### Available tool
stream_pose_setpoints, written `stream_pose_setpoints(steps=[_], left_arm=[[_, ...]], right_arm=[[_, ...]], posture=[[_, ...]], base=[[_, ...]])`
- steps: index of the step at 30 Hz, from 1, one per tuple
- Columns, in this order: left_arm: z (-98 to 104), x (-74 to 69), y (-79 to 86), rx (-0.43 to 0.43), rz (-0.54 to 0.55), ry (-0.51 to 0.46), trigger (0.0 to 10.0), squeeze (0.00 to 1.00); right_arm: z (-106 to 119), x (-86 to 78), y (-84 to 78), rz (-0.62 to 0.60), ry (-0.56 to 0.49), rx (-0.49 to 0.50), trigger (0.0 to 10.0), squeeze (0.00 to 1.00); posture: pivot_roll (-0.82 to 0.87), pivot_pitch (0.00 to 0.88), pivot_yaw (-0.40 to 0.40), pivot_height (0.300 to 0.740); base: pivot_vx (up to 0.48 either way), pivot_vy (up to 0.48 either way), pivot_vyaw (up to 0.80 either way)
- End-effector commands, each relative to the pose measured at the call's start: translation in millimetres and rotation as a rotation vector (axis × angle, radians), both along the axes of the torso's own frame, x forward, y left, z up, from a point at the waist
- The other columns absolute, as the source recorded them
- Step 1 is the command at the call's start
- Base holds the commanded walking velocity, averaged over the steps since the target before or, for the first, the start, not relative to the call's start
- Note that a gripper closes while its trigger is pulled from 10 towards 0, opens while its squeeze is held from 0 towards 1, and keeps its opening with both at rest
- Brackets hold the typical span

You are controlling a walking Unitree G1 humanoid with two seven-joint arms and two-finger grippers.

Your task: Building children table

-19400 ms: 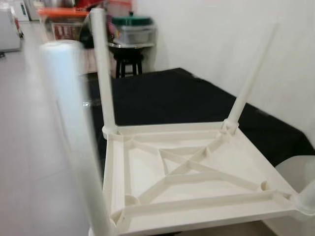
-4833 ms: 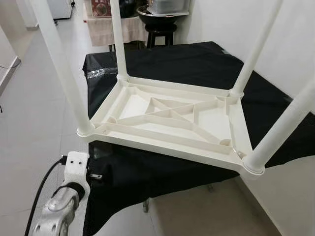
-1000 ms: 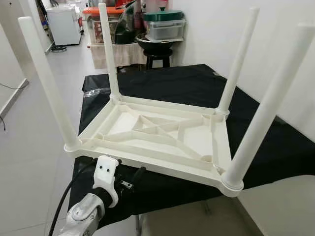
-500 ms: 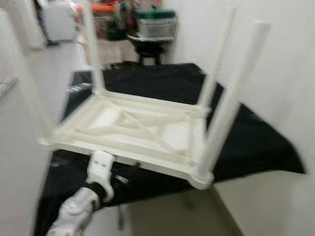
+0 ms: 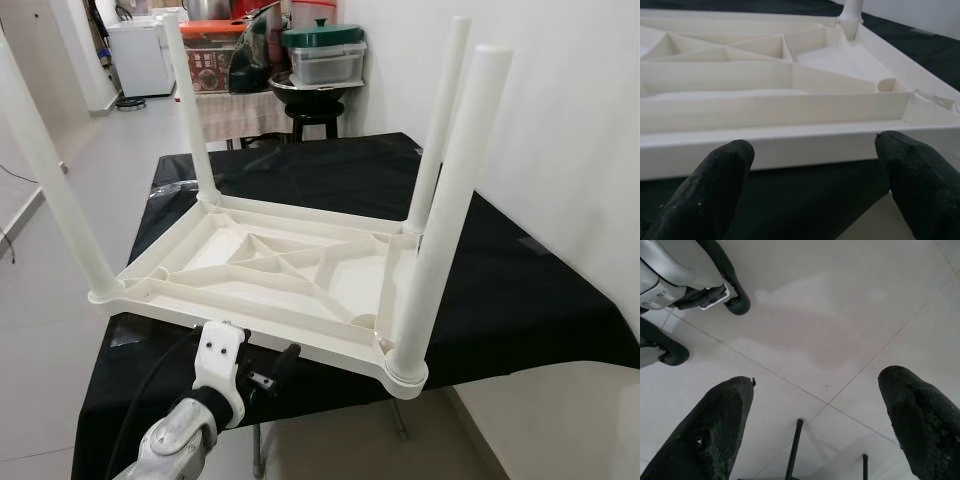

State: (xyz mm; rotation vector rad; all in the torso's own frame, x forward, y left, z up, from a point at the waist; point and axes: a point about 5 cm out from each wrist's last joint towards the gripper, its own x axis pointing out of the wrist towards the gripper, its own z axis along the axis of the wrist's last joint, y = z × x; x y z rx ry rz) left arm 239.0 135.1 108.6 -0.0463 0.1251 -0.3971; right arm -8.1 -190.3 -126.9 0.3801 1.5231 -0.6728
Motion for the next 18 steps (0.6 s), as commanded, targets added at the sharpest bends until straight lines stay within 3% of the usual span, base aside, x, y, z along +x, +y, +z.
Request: stream_pose_setpoints(steps=[1,8,11,18], left_arm=[[0.7,-3.6,1.5,0.025,-0.001,-0.006,10.0,0.0],[-0.6,-8.9,2.0,0.015,0.023,0.001,10.0,0.0],[-0.2,-14.4,1.7,-0.036,0.029,0.013,10.0,0.0],[2.2,-9.1,-1.5,-0.043,0.045,-0.011,10.0,0.0]], right_arm=[[221.8,324.7,31.2,1.035,-1.37,-0.28,10.0,0.0],[229.4,315.8,42.6,1.032,-1.469,-0.201,10.0,0.0],[233.5,302.2,54.0,1.044,-1.526,-0.124,10.0,0.0],[232.2,297.8,57.6,1.049,-1.537,-0.147,10.0,0.0]], posture=[[0.02,0.0,-0.06,0.74],[0.02,0.0,-0.06,0.74],[0.01,0.0,-0.06,0.74],[0.01,0.0,-0.061,0.74]], base=[[0.0,0.0,0.0],[0.0,0.0,0.0],[0.0,0.0,0.0],[0.0,0.0,0.0]])
